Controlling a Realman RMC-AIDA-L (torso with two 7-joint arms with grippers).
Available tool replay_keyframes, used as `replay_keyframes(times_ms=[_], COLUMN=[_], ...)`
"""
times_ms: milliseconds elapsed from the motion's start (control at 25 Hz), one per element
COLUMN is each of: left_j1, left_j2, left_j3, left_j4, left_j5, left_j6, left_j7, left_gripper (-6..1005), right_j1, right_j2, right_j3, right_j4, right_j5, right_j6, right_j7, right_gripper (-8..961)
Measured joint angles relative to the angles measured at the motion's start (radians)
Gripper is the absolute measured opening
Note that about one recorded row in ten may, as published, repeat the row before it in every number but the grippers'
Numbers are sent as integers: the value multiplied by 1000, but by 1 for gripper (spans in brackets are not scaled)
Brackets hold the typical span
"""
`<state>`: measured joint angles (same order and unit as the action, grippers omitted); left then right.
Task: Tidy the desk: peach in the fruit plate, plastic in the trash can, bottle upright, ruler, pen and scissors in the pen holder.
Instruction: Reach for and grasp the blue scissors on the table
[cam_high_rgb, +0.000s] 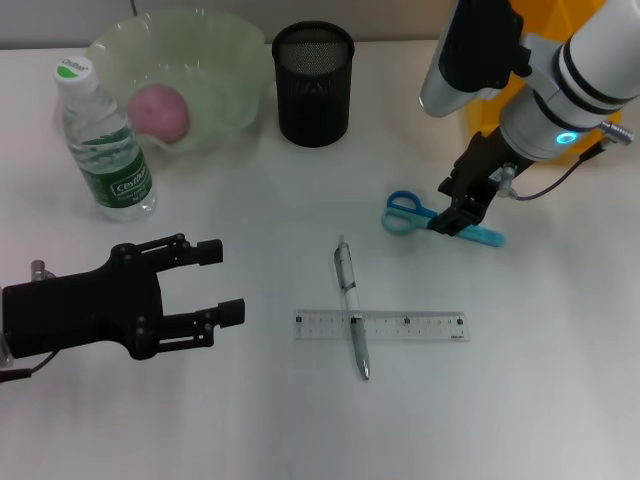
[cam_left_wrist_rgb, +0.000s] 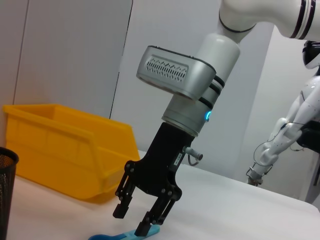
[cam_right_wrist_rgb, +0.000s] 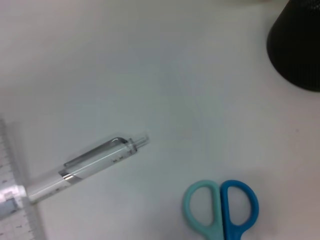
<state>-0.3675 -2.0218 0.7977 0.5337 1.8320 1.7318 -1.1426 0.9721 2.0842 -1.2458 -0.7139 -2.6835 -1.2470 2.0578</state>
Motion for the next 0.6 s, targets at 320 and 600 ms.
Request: replay_keyframes(times_ms=[320,600], left_j1=[-11,-16], left_j2=[-2,-3], left_j3=[1,7], left_j4=[0,0], left_j5=[-1,-1], left_j6=[-18,-28], left_j7=[-13,-22], left_gripper=[787,787], right_j1=[17,27], right_j2=[3,5], right_j3=[-2,-14], right_j4=[60,100], right_j5=[6,24], right_j6=[50,73], right_j7=[-5,-10], right_gripper=[492,444])
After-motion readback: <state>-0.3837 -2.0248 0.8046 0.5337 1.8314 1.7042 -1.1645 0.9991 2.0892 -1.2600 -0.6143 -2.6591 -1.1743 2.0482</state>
